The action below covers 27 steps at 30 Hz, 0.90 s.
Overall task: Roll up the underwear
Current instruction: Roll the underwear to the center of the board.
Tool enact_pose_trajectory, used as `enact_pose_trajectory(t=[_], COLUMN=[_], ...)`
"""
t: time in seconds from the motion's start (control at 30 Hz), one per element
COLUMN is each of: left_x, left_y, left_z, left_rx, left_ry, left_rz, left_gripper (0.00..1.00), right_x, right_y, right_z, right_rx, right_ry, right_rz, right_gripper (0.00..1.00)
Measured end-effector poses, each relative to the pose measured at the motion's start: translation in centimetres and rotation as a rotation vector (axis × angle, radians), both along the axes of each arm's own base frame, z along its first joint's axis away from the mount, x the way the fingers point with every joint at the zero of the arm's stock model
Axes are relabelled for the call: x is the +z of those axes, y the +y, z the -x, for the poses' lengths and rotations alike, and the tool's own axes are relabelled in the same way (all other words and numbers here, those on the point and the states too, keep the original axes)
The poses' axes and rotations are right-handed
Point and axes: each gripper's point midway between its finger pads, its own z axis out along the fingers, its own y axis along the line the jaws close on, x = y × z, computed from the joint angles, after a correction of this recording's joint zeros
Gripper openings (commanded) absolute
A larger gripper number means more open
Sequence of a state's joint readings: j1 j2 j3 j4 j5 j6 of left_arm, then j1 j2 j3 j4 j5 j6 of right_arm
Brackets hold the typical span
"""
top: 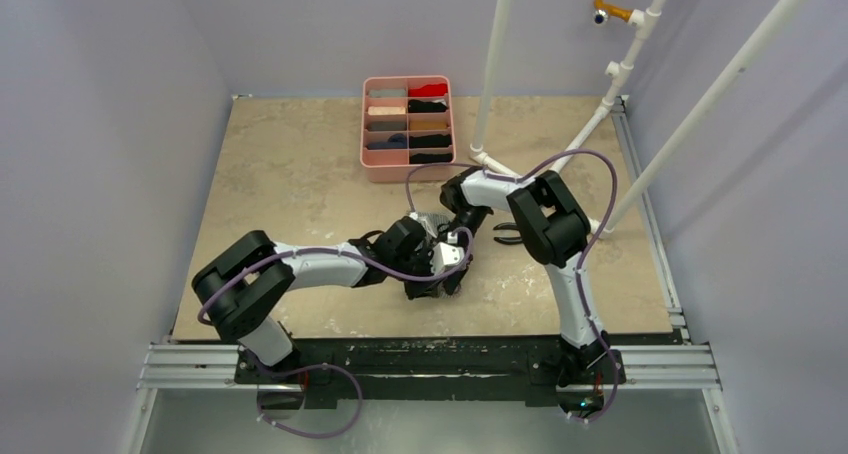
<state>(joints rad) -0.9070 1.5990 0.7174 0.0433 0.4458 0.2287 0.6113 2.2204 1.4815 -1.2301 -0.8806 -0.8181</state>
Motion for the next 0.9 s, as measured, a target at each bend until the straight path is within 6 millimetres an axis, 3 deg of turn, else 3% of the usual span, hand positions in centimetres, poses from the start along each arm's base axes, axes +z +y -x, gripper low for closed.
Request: enact_pose_trajectory(t=[0.27, 0.53, 0.9], left_x=[0.0, 0.0, 0.1], left_y=[0.0, 0.1, 1.1], left_z=[-0.5, -0.8, -2.0], left_rx=[-0.007, 0.01, 0.093], left_ry=[0.094, 0.149, 0.359], left_rz=[0.012, 0.013, -0.008], left_gripper=[0.0, 0.0, 0.0], right_x=[1.0, 1.6, 4.9], right_y=[-1.0, -1.8, -3.2], right_z=[-2.2, -3.8, -6.7], right_rx=[-0.081, -0.108, -0.228], right_ry=[-0.031, -0.066, -0.21], right_rz=[-0.018, -0.062, -0.155], right_gripper=[0.5, 0.47, 0.42])
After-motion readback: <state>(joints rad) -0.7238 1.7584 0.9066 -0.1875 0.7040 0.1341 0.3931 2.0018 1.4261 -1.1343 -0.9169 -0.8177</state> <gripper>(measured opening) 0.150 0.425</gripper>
